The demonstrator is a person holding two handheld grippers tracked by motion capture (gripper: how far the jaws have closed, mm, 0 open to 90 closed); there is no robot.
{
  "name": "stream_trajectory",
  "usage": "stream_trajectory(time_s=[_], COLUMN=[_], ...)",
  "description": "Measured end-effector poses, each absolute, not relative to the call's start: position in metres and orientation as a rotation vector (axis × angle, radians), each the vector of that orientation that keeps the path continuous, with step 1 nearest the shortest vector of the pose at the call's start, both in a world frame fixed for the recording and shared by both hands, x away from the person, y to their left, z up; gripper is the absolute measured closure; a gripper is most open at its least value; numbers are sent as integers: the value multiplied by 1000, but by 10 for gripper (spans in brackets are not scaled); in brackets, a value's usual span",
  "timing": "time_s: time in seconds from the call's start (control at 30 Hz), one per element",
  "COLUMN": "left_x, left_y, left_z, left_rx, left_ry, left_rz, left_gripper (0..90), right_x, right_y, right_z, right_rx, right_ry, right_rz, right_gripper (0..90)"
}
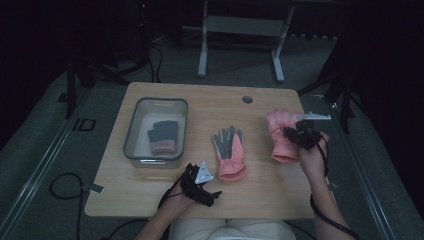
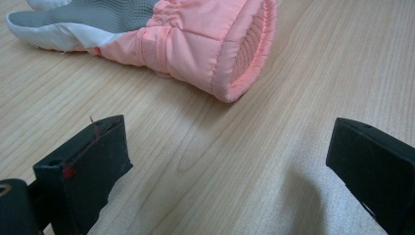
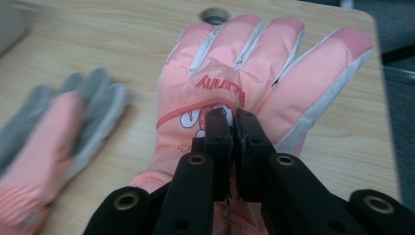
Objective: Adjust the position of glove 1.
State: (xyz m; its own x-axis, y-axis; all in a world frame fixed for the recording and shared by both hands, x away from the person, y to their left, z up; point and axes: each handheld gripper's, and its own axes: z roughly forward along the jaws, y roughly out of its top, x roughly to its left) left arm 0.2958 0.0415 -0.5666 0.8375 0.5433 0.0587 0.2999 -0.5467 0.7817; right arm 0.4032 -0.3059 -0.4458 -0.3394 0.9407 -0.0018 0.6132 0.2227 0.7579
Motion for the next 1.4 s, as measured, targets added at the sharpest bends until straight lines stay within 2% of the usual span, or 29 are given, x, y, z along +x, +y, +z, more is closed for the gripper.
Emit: stream_trajectory(time_s=[0.43, 1.07, 1.4], left_x=[296, 294, 294], left_y=[41, 40, 39], left_z=[-567, -567, -567], left_rx=[2196, 2198, 2203], left_ry=[605, 599, 597], left_rz=[370, 379, 379], left_gripper=[18, 18, 18], right_x=[367, 395, 398], right_y=[-281, -273, -271], right_z=[-460, -514, -522], right_rx=[1412, 1492, 1446], right_ry=[2071, 2132, 2177], right_rz=[933, 867, 839], right_gripper=[857, 851, 778])
